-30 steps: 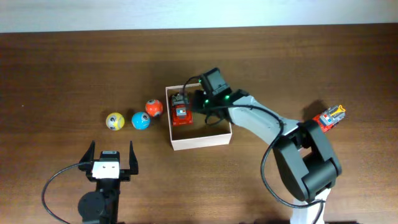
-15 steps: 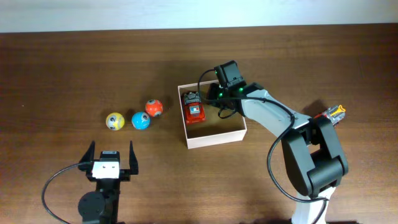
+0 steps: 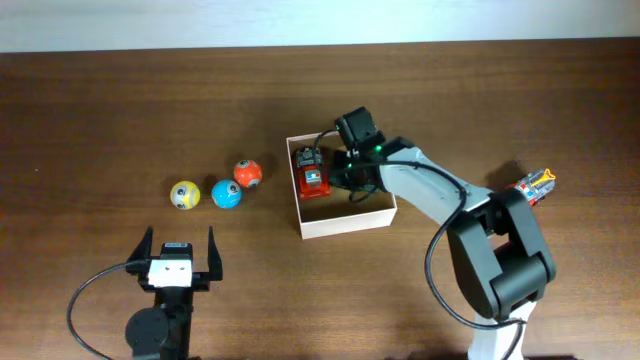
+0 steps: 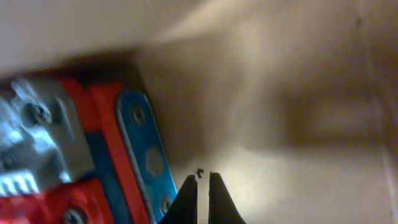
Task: Pack container
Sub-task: 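Open the right gripper and adjust the truck upright in the box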
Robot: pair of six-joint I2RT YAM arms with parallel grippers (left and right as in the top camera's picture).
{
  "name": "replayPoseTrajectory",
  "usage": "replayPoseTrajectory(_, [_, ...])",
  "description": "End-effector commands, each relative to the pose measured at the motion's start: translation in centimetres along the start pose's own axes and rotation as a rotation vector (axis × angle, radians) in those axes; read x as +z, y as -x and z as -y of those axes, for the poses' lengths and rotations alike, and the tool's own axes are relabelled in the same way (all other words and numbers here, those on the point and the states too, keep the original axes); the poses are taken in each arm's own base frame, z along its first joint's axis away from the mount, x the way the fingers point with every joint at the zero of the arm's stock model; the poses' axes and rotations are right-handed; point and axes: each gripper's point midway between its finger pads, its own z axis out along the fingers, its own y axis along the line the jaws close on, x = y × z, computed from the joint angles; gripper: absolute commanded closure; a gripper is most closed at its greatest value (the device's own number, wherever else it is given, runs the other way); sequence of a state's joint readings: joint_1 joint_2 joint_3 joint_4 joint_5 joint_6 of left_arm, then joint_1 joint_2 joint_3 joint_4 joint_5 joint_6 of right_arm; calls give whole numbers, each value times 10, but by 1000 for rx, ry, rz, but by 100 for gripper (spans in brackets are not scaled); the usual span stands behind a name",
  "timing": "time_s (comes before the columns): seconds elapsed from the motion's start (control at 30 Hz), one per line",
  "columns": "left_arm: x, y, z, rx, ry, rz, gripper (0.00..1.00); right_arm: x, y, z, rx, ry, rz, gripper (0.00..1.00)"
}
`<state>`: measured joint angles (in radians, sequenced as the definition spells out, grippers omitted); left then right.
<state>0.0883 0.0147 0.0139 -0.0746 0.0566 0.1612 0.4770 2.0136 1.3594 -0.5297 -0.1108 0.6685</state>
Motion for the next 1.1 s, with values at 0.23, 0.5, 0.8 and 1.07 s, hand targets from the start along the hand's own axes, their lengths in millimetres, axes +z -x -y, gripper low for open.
replayPoseTrajectory(0.23, [0,-1,2,13,-10,4,1,1,-37,-33,-128,29,-72,96])
replayPoseTrajectory(0.5, [0,-1,2,13,-10,4,1,1,-45,-45,-155,44,-73,96])
replayPoseTrajectory(0.8, [0,-1,2,13,-10,4,1,1,-25,-49,-137,57,9,96])
replayPoseTrajectory(1.07, [0,-1,2,13,-10,4,1,-1,-10,-42,-104,65,32,96])
